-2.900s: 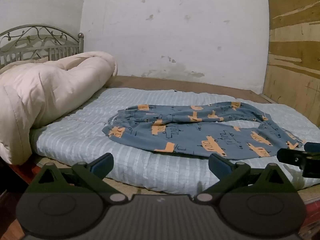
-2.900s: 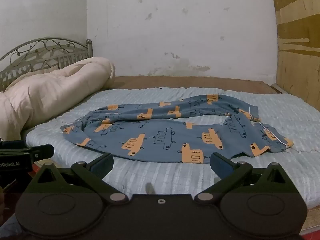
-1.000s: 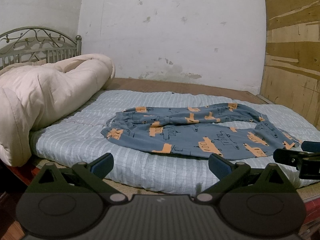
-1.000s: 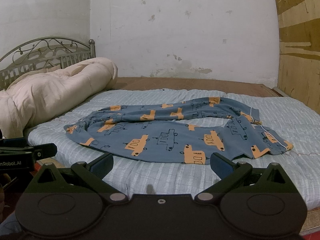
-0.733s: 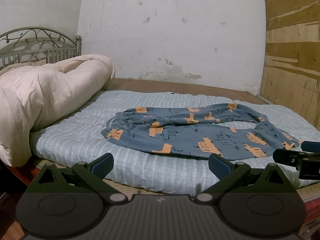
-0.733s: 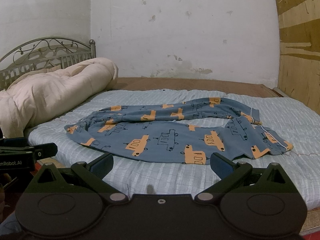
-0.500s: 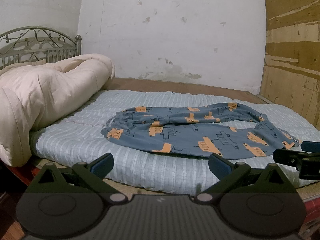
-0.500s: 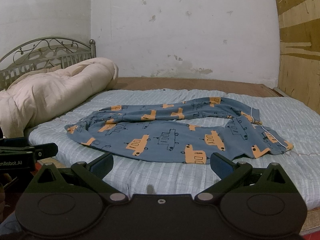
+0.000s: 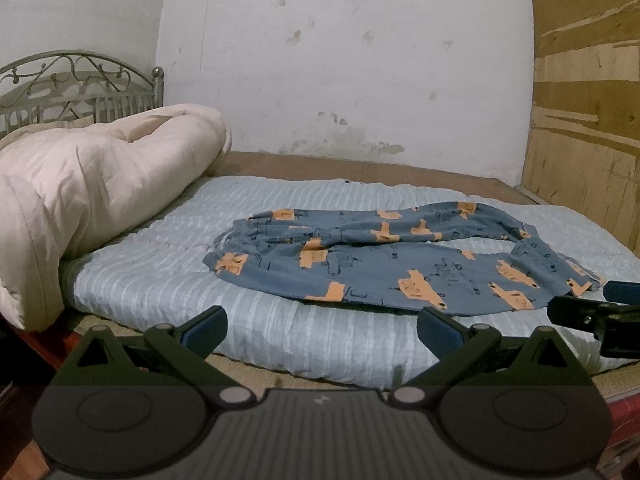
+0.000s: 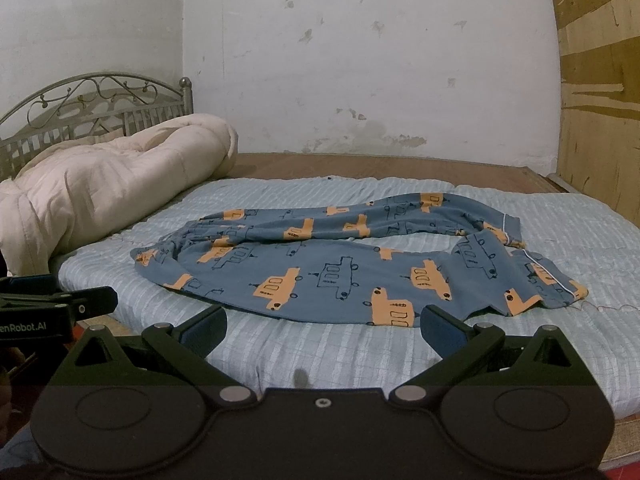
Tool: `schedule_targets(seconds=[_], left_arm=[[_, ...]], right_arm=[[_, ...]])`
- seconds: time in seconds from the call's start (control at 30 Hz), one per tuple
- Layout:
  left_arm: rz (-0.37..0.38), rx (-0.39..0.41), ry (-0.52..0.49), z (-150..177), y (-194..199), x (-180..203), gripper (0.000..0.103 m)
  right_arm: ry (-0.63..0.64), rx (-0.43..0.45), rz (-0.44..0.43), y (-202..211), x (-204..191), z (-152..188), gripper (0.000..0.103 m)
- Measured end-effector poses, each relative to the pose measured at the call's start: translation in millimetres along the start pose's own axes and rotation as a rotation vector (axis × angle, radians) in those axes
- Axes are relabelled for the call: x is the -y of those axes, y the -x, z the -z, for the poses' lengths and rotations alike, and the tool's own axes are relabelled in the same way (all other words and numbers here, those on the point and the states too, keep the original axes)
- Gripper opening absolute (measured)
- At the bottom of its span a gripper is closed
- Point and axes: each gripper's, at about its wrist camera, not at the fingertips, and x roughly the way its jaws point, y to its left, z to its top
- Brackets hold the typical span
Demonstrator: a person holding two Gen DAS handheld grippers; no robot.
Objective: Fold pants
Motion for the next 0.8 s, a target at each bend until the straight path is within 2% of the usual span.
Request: schedule_targets(seconds=[0.17, 0.4, 0.6, 0.8], left_arm=[[-0.005, -0.033, 0.004, 1.6, -5.3, -1.5, 0.102], [-0.012, -0.085, -0.006, 0.2, -12.5, -2.8, 0.102], [0.002, -0.201, 0.038, -20.2, -33.2, -7.8, 0.102], [0.011, -0.213, 0.079, -43.8, -45.1, -12.0, 0.102]], right_arm=[[-0.009, -0.012, -0.009, 5.4, -9.7, -2.4, 0.102], [-0.016, -0.031, -0.018, -0.8, -3.4, -4.8, 0.102], [-0.034, -0.101, -0.036, -16.2, 2.7, -23.9, 0.102], [-0.101, -0.161, -0.002, -33.6, 8.2, -51.8, 0.102]])
